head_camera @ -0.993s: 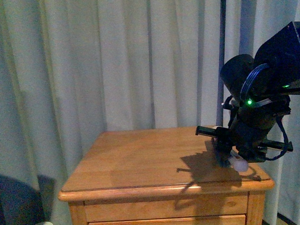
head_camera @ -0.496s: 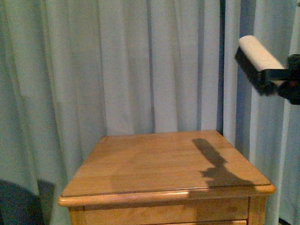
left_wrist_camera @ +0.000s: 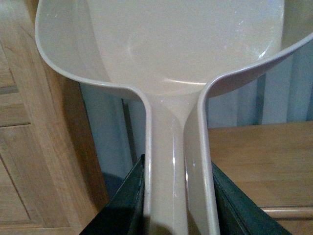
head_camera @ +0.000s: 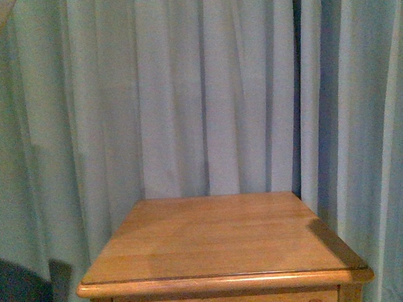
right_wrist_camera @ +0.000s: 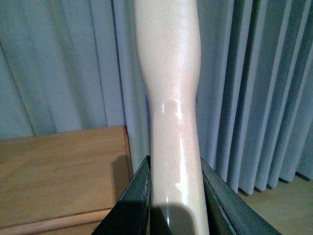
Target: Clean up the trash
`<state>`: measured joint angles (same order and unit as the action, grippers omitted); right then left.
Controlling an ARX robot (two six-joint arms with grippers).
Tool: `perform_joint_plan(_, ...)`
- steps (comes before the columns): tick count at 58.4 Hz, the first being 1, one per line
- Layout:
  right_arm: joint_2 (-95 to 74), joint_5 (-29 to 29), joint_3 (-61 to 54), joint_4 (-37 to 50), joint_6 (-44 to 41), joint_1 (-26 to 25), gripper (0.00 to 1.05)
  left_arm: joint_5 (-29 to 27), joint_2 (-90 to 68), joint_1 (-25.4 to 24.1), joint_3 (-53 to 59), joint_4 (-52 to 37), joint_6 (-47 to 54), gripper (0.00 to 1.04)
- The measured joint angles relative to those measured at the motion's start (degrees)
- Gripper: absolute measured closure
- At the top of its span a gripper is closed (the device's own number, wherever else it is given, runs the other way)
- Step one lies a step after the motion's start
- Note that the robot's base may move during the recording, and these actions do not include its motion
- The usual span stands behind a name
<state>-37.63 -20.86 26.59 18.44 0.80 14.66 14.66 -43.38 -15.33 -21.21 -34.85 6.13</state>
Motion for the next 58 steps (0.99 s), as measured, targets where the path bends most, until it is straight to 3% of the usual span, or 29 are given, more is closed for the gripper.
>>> perform_joint_plan(58, 0.5, -1.0, -0.8, 0.2, -0.3, 0.1, 0.83, 0.2, 0.3, 0.3, 0.3, 0.1, 0.0, 0.77)
